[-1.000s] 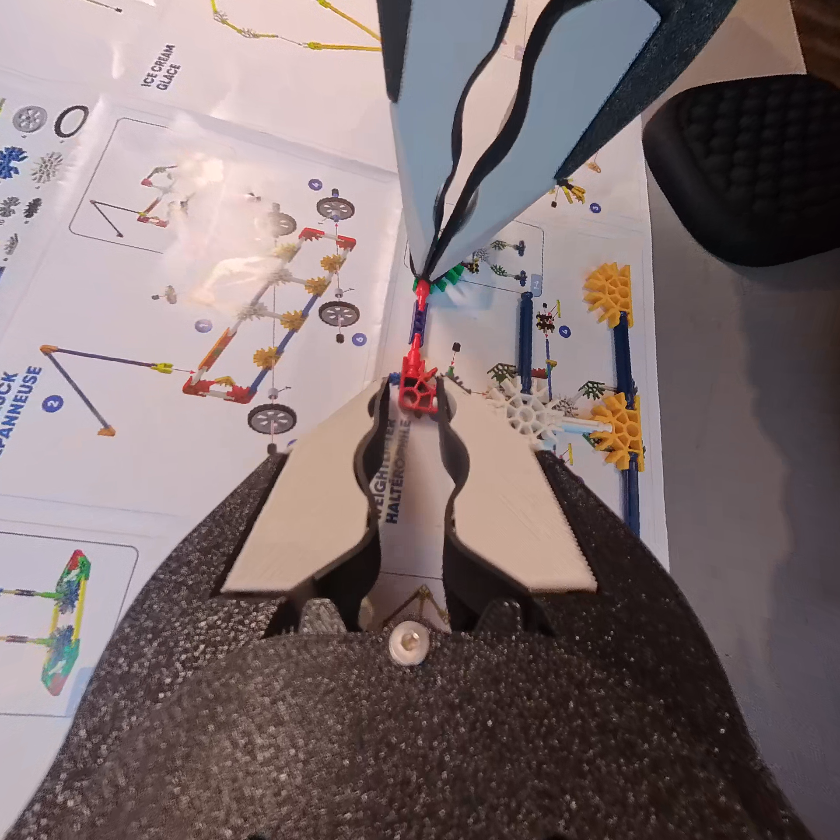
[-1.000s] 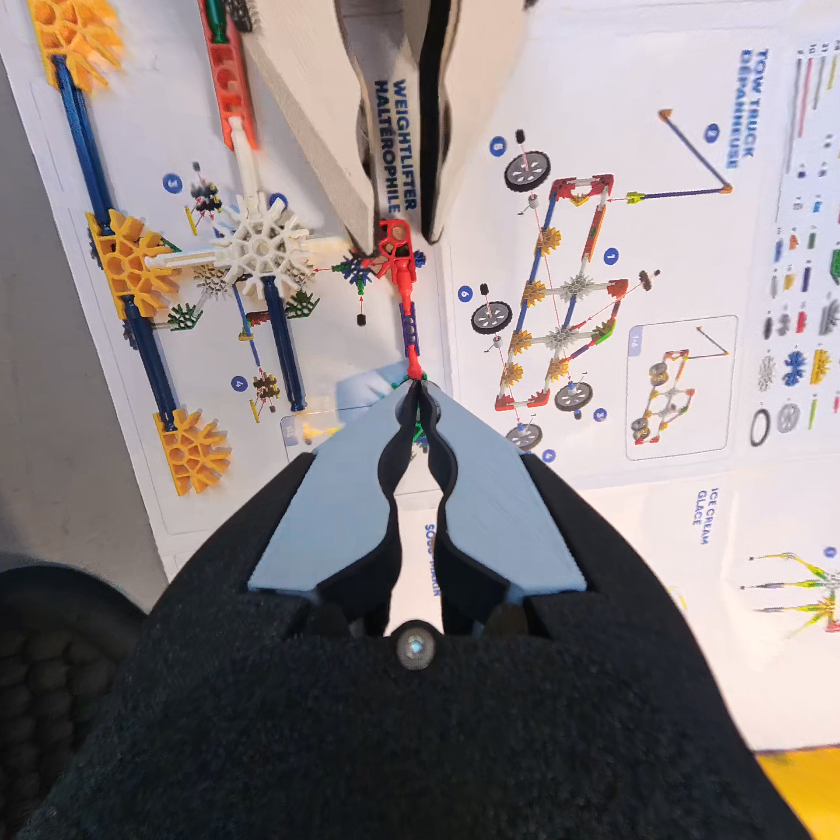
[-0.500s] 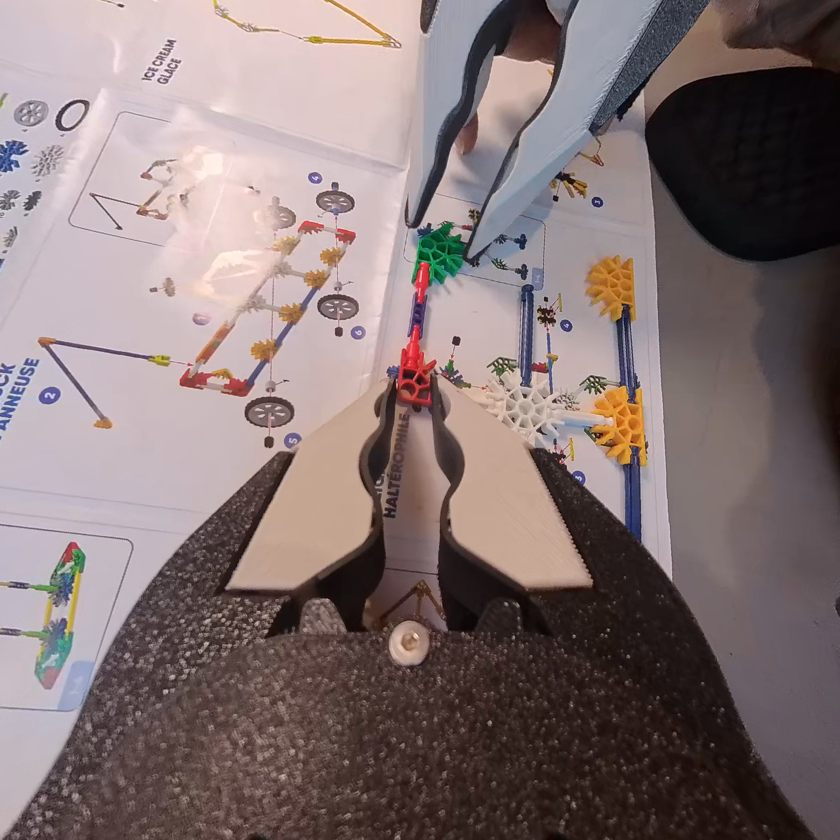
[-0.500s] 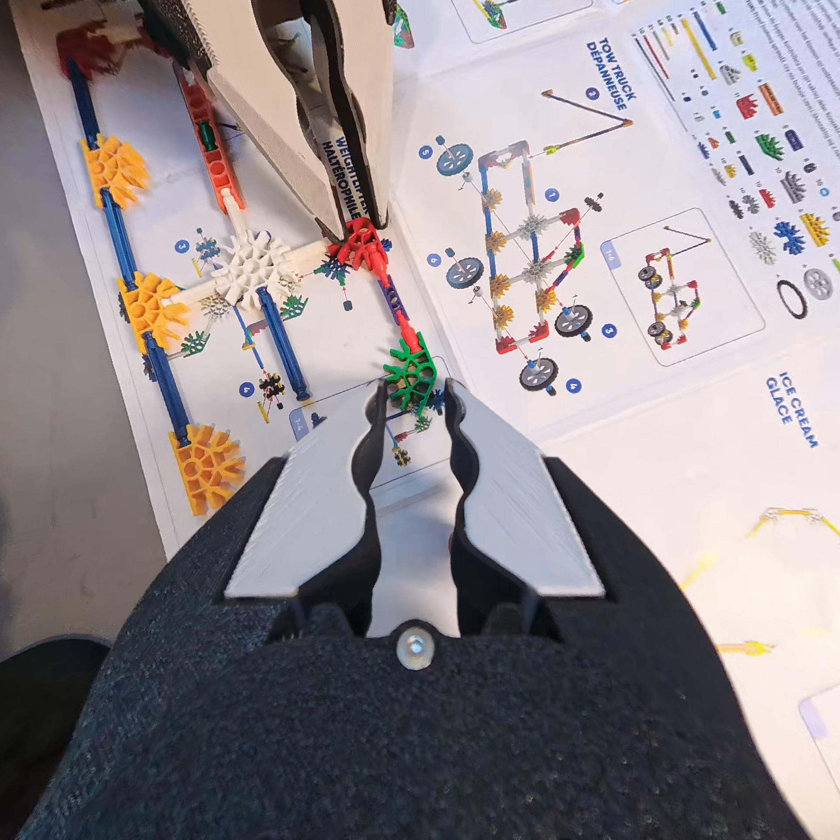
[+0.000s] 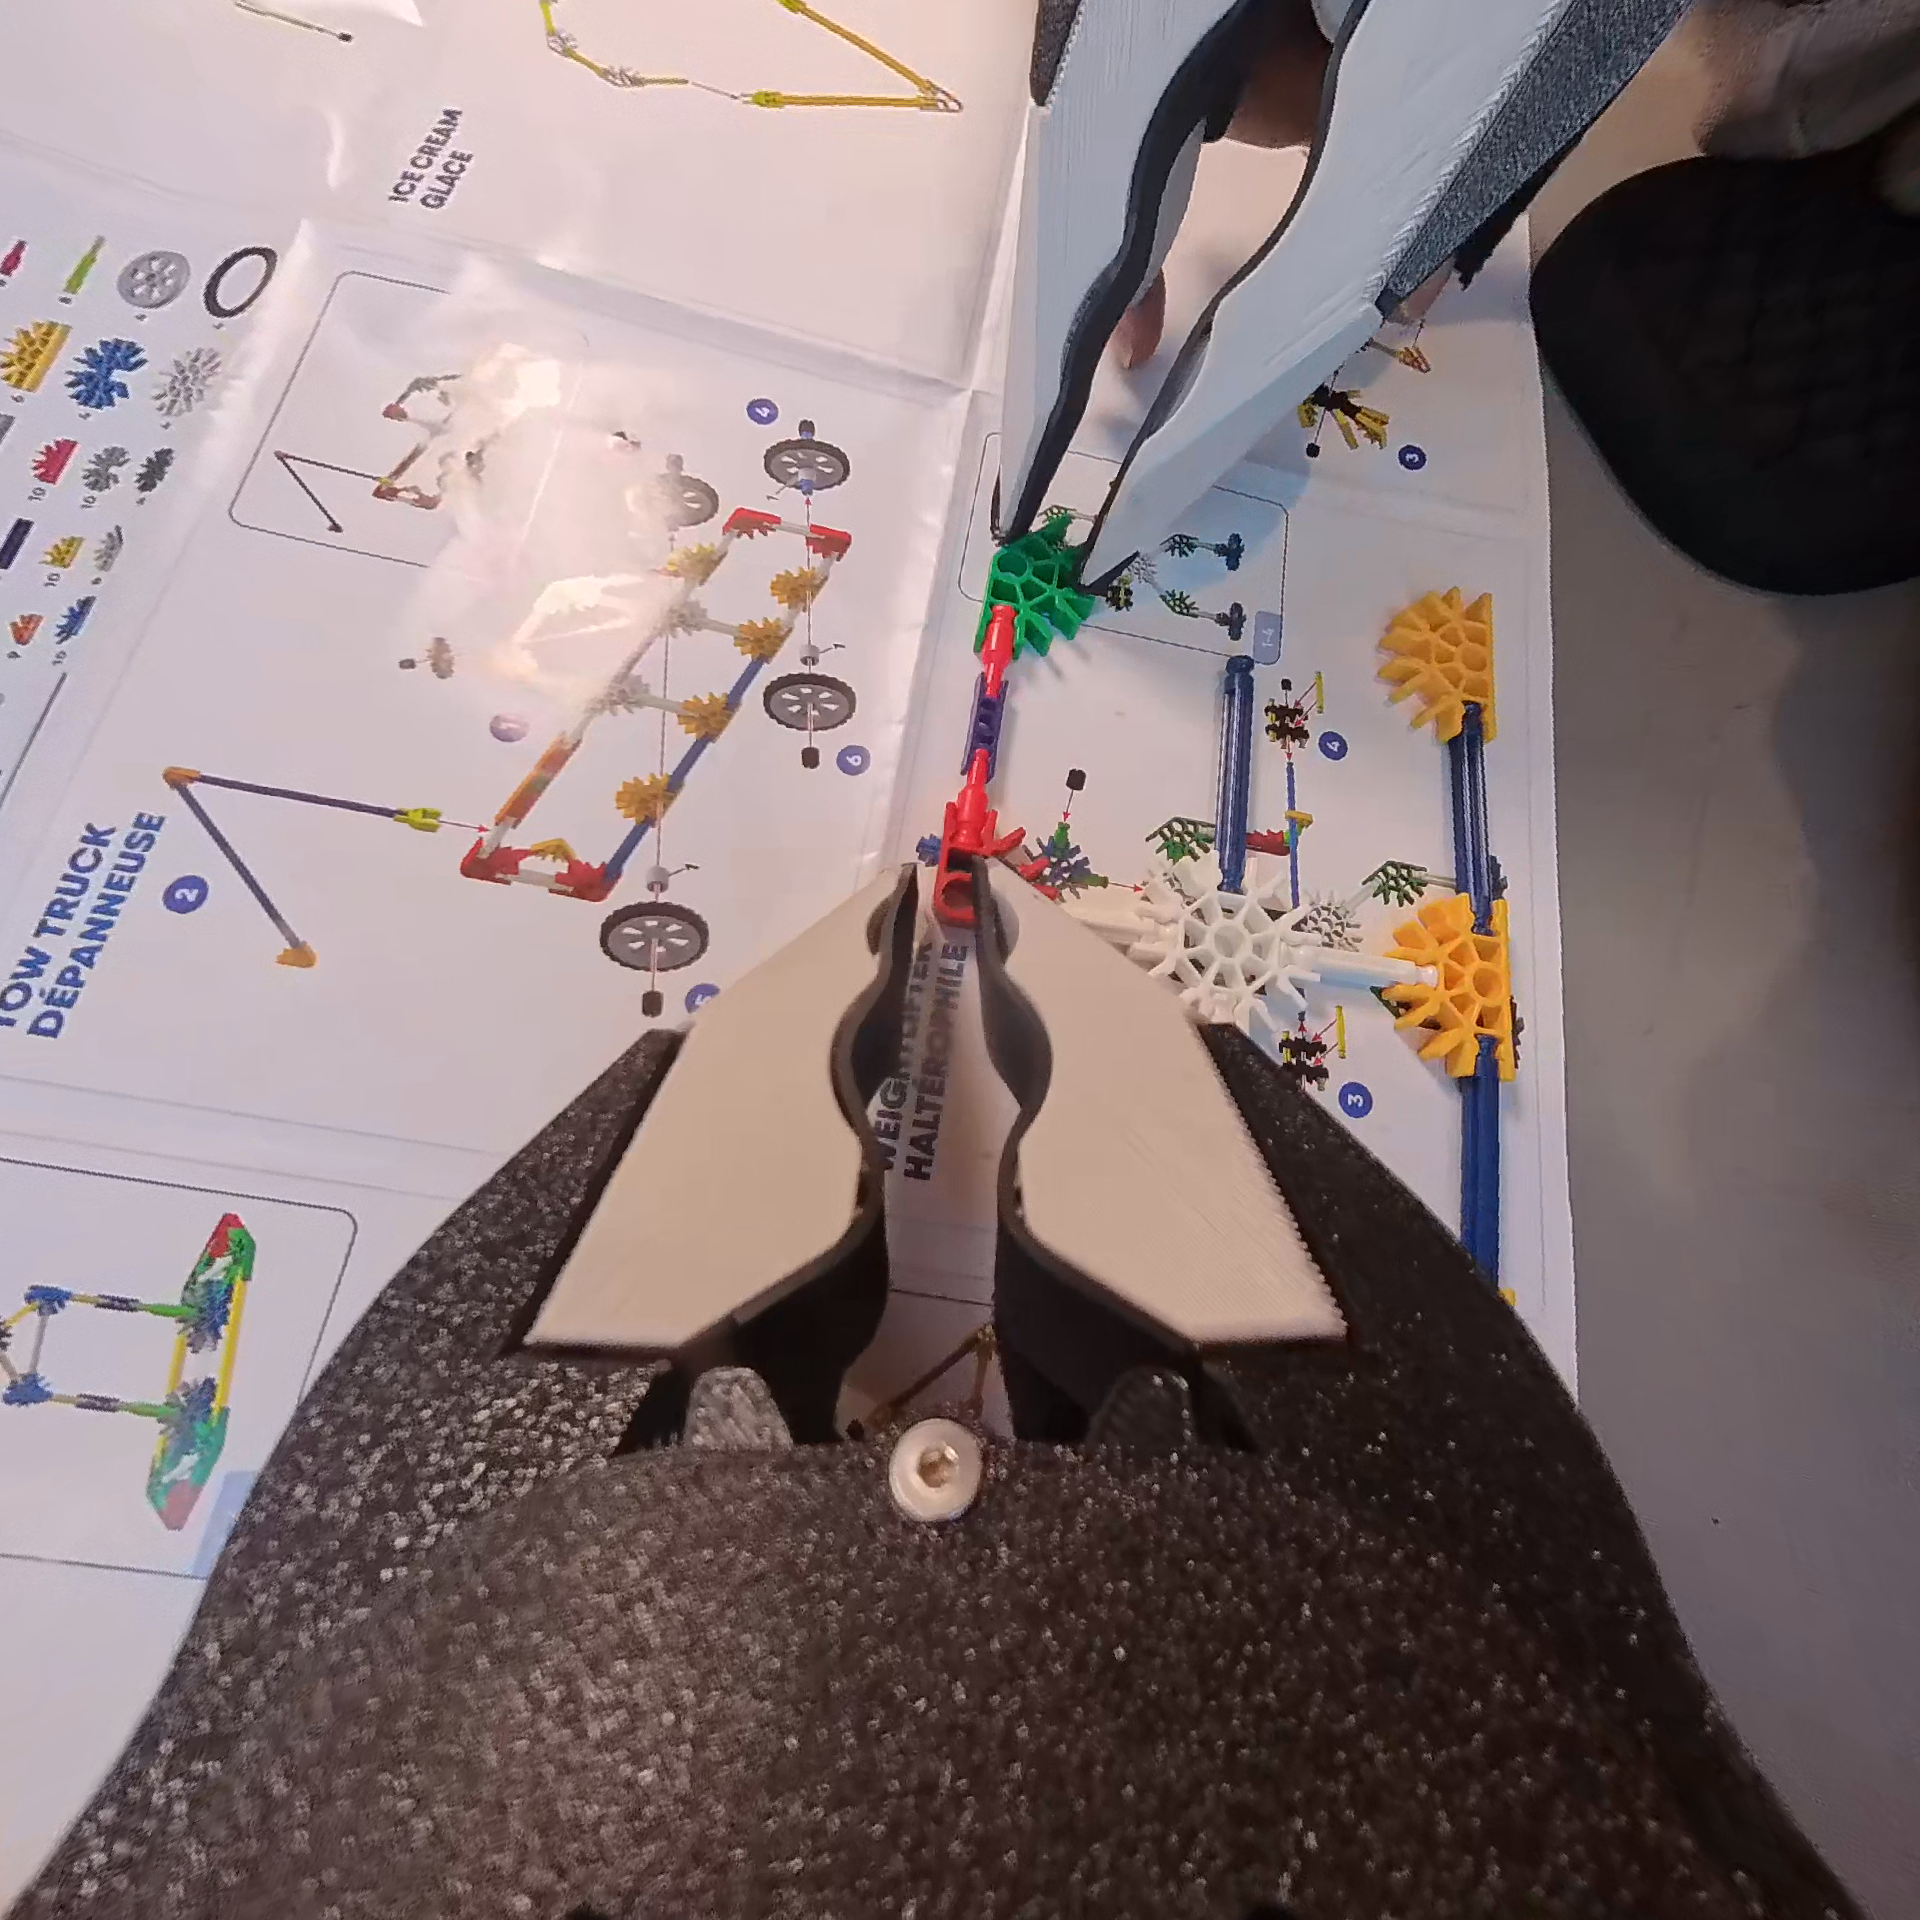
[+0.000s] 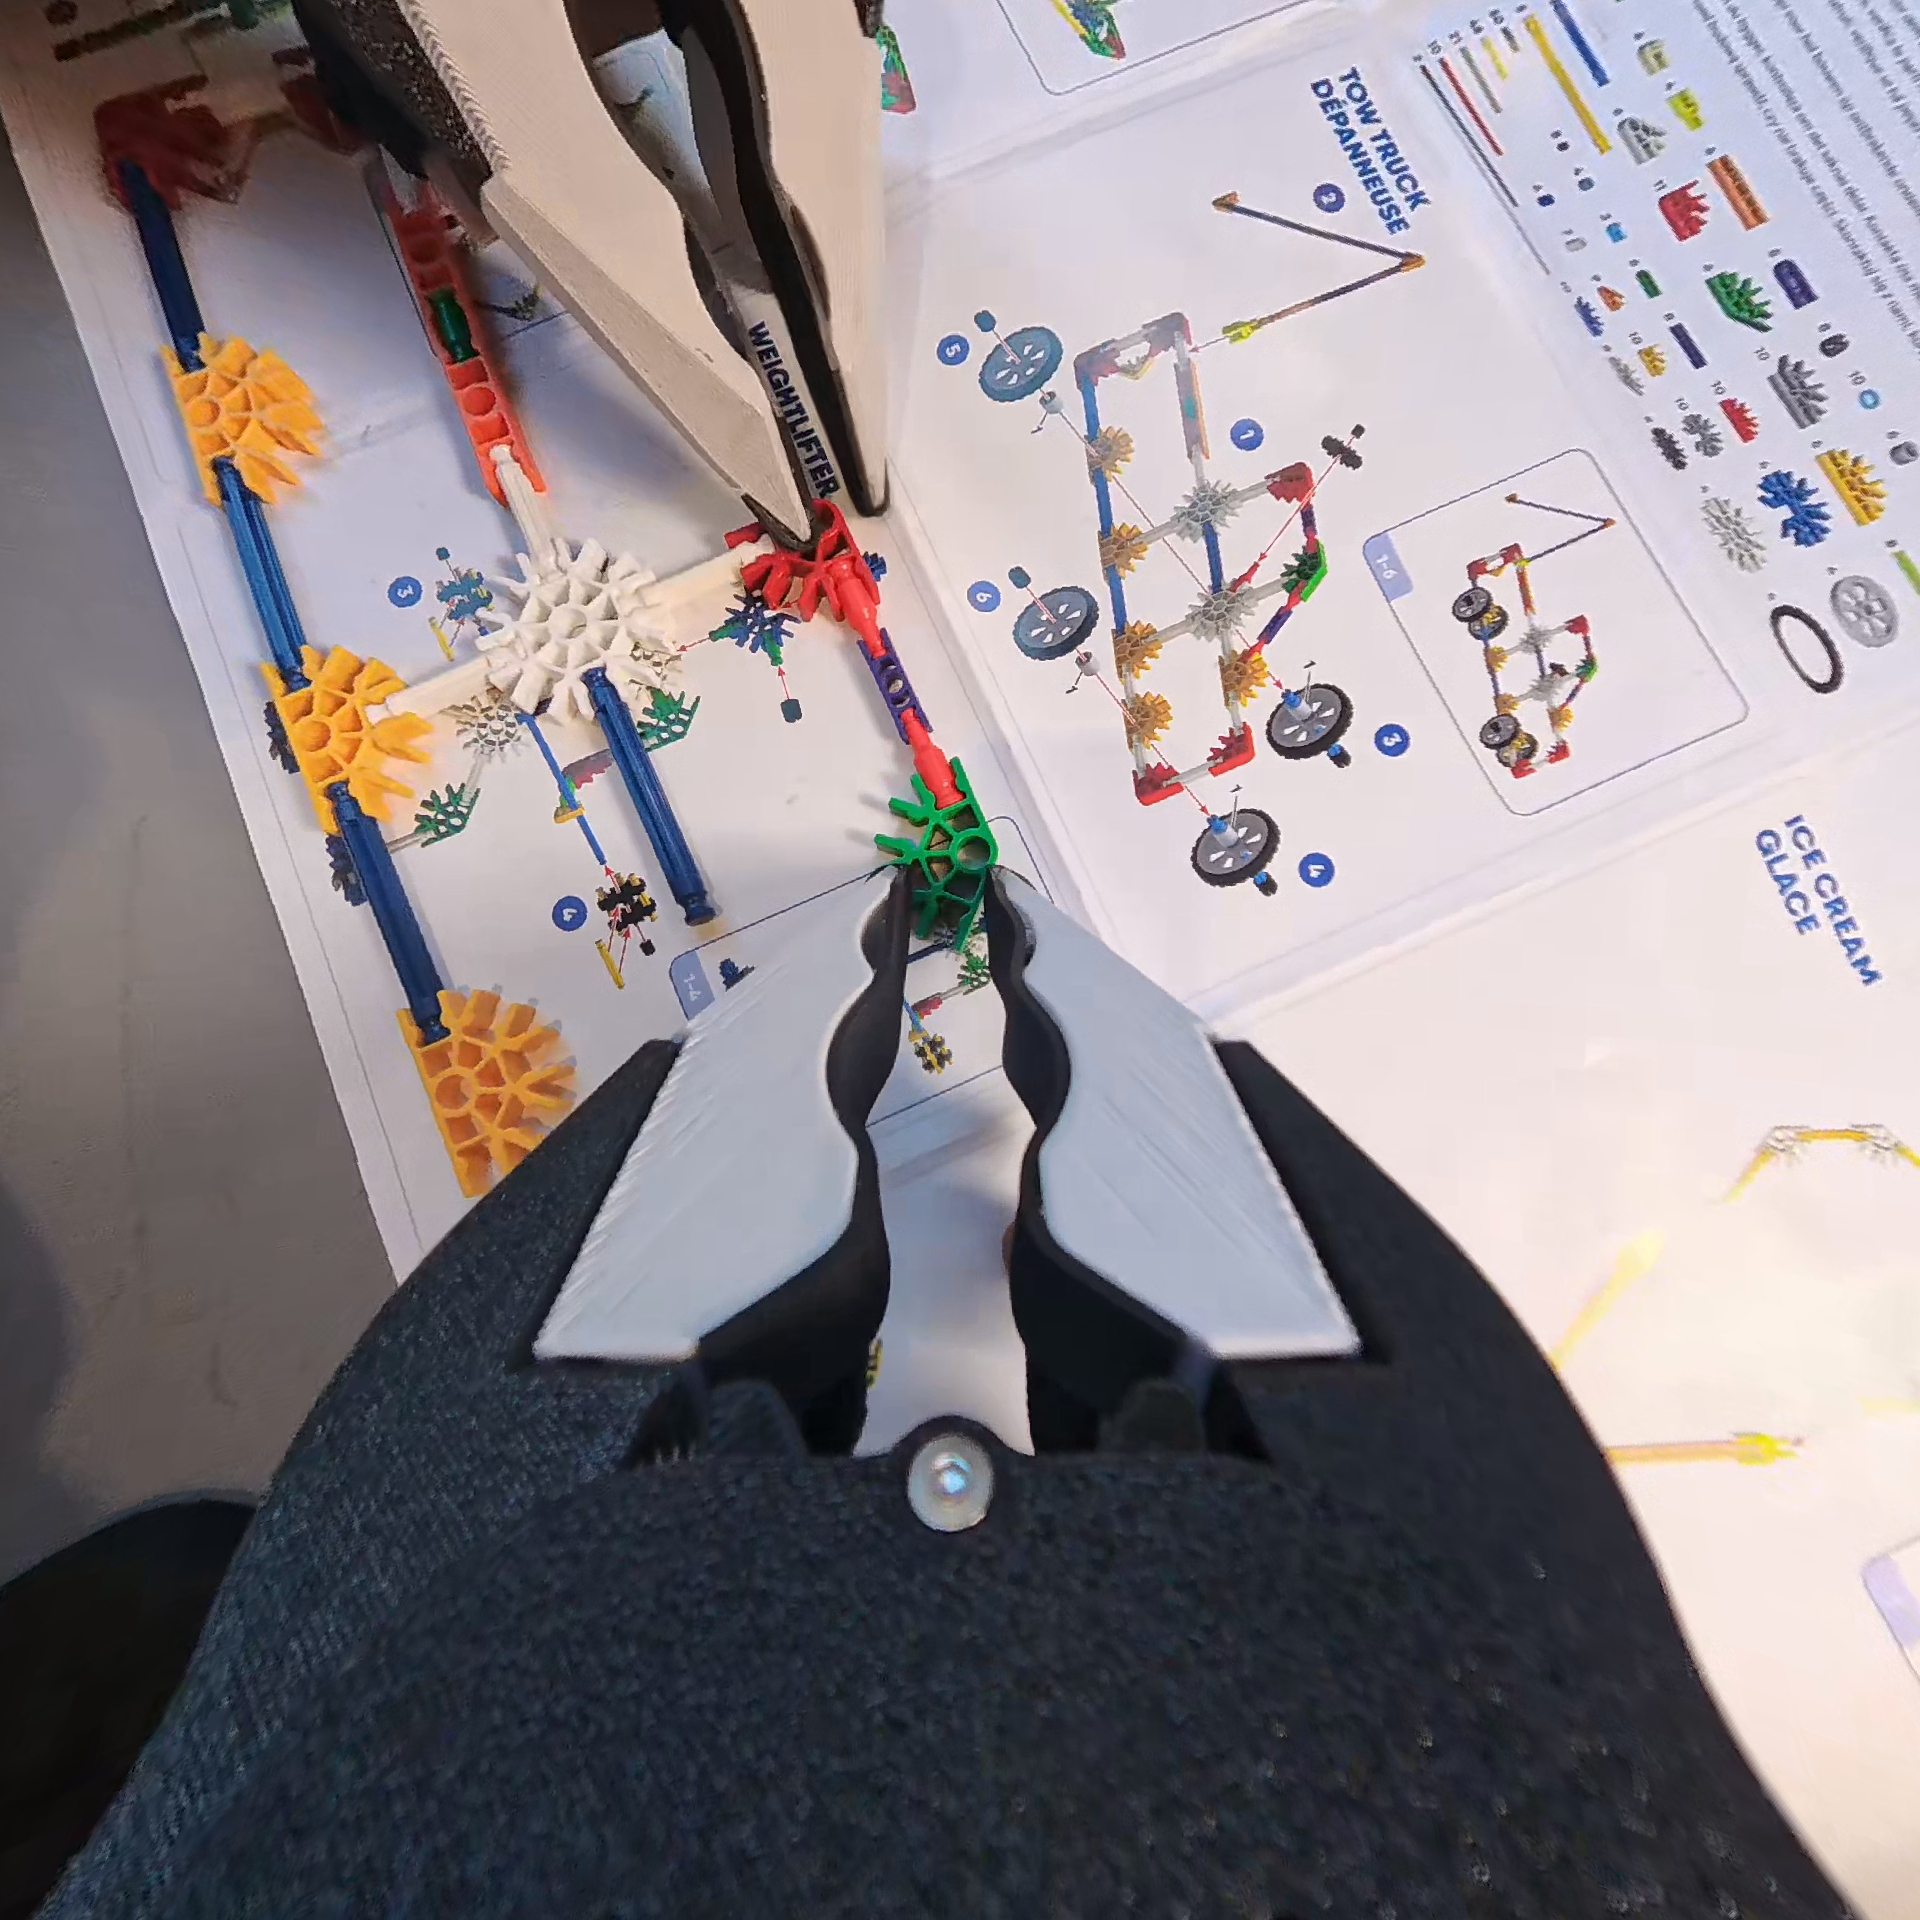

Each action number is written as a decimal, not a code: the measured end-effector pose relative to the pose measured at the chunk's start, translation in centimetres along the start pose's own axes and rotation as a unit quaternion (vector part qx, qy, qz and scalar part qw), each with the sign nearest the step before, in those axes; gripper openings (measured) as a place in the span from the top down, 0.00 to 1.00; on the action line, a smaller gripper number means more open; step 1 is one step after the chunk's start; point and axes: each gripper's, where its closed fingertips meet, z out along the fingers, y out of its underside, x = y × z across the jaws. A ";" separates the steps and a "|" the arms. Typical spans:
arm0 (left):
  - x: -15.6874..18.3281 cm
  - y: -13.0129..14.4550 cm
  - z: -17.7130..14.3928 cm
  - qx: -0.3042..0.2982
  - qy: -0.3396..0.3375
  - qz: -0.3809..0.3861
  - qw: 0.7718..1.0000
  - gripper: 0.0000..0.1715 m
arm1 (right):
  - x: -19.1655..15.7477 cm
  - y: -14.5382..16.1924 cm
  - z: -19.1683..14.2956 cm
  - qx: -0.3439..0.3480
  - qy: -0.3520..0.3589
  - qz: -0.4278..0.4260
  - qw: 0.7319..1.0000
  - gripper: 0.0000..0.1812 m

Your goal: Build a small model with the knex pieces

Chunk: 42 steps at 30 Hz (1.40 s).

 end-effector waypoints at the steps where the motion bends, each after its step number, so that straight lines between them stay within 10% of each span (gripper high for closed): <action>1: 0.0 0.0 0.0 0.000 -0.002 0.000 1.000 0.95 | 0.0 0.0 0.0 -0.001 0.002 0.005 1.000 0.93; 27: -0.1 0.6 -1.4 -0.011 -0.014 -0.018 1.000 0.90 | -0.4 -1.5 -1.1 0.065 0.045 0.101 0.992 0.89; 42: -3.3 1.2 -10.7 0.184 -0.225 -0.115 0.950 0.87 | 7.3 -6.6 0.3 0.129 0.131 0.095 0.978 0.95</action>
